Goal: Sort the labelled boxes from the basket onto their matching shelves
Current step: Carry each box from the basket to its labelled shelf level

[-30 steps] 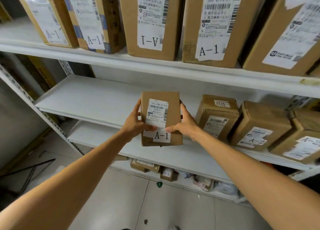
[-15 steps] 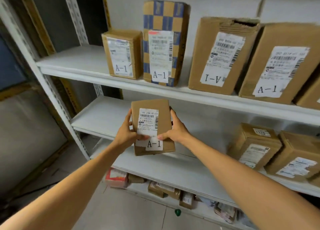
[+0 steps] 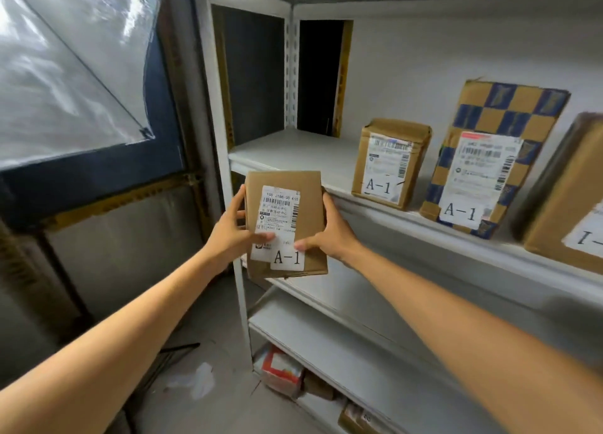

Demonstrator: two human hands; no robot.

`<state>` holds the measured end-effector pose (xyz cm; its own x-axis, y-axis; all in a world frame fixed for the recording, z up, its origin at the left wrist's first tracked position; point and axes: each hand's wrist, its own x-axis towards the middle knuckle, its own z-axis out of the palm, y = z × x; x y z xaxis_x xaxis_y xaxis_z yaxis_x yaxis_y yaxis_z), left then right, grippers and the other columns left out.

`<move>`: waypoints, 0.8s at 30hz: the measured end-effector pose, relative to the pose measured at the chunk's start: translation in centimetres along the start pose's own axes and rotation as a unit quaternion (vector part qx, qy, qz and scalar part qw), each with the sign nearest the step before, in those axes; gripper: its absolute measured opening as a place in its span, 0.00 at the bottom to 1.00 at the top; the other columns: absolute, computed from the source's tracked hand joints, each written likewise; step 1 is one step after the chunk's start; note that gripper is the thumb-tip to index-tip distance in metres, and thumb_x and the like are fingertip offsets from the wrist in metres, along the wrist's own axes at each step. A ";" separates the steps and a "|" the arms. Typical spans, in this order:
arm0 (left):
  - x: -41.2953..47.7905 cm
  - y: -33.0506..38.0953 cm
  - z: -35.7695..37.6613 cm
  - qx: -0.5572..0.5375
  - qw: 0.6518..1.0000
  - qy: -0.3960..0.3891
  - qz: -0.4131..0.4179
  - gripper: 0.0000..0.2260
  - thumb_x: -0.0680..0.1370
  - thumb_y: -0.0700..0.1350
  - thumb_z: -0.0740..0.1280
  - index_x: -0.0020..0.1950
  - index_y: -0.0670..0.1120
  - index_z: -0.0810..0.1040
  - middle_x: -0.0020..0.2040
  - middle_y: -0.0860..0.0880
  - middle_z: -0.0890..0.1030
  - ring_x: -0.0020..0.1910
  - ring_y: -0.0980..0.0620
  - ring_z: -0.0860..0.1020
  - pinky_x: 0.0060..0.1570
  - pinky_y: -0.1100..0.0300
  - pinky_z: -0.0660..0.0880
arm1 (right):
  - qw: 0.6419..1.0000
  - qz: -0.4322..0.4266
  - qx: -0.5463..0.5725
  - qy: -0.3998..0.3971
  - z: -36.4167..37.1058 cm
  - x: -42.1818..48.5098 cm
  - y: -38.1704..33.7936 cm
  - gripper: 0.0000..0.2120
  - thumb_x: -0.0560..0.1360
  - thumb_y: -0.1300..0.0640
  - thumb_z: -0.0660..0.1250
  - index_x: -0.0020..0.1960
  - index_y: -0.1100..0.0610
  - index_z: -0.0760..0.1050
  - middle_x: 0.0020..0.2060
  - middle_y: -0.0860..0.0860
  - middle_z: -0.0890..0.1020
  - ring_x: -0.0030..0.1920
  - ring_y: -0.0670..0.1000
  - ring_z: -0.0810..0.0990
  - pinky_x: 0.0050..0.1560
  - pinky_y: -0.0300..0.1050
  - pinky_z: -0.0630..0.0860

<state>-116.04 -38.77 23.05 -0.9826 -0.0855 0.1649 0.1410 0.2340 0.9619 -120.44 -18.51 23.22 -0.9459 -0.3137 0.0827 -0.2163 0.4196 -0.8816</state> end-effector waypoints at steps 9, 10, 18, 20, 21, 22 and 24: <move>6.8 6.8 -1.6 0.016 0.996 0.041 0.077 0.46 0.68 0.31 0.74 0.77 0.56 0.55 0.64 0.49 0.73 0.60 0.47 0.77 0.49 0.48 0.81 | 0.983 -0.107 -0.017 0.147 -1.5 5.0 -5.4 0.56 0.65 0.62 0.79 0.78 0.50 0.43 0.68 0.55 0.64 0.61 0.45 0.64 0.59 0.41 0.70; 7.6 7.6 -1.4 0.016 0.995 0.038 0.089 0.45 0.69 0.32 0.74 0.77 0.56 0.56 0.64 0.50 0.74 0.61 0.48 0.77 0.51 0.47 0.81 | 0.980 -0.114 -0.010 0.161 -2.1 5.3 -5.7 0.56 0.65 0.62 0.79 0.78 0.50 0.43 0.68 0.55 0.64 0.60 0.44 0.63 0.58 0.41 0.70; 12.2 11.2 -1.2 0.018 0.988 0.009 0.154 0.40 0.70 0.31 0.72 0.75 0.55 0.60 0.65 0.50 0.73 0.64 0.49 0.74 0.55 0.44 0.78 | 0.963 -0.134 0.047 0.231 -3.3 6.9 -8.2 0.53 0.70 0.67 0.74 0.78 0.51 0.40 0.69 0.53 0.60 0.62 0.42 0.63 0.56 0.29 0.69; 12.8 10.9 -0.5 0.029 0.986 0.029 0.159 0.39 0.70 0.31 0.72 0.75 0.53 0.61 0.63 0.52 0.74 0.63 0.51 0.74 0.54 0.45 0.77 | 0.964 -0.114 -0.024 0.238 -3.5 7.1 -8.2 0.54 0.71 0.64 0.74 0.77 0.50 0.35 0.70 0.55 0.58 0.64 0.45 0.64 0.63 0.42 0.69; 13.0 10.6 -0.2 0.036 0.986 0.037 0.161 0.39 0.70 0.31 0.72 0.75 0.53 0.62 0.63 0.53 0.74 0.63 0.53 0.73 0.55 0.46 0.77 | 0.965 -0.097 -0.072 0.233 -3.7 7.1 -8.1 0.55 0.72 0.62 0.74 0.77 0.51 0.32 0.71 0.56 0.58 0.66 0.48 0.65 0.63 0.45 0.70; 13.1 10.2 0.1 0.043 0.985 0.040 0.163 0.39 0.70 0.30 0.72 0.75 0.52 0.62 0.62 0.54 0.74 0.62 0.55 0.72 0.55 0.47 0.77 | 0.963 -0.082 -0.122 0.226 -3.7 6.9 -7.8 0.55 0.72 0.58 0.74 0.76 0.51 0.30 0.71 0.56 0.58 0.67 0.51 0.65 0.62 0.46 0.71; 13.6 8.8 0.8 0.050 0.984 0.051 0.164 0.38 0.69 0.30 0.73 0.74 0.50 0.63 0.62 0.52 0.75 0.62 0.54 0.72 0.56 0.47 0.76 | 0.954 -0.065 -0.201 0.214 -3.8 6.6 -7.2 0.56 0.73 0.54 0.73 0.75 0.53 0.27 0.72 0.57 0.56 0.68 0.54 0.64 0.63 0.49 0.72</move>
<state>-128.27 -37.10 33.59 -0.8679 -0.0848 0.4895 0.4315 0.3593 0.8274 -126.07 -20.44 31.90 -0.8985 -0.0441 0.4367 -0.3316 0.7201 -0.6096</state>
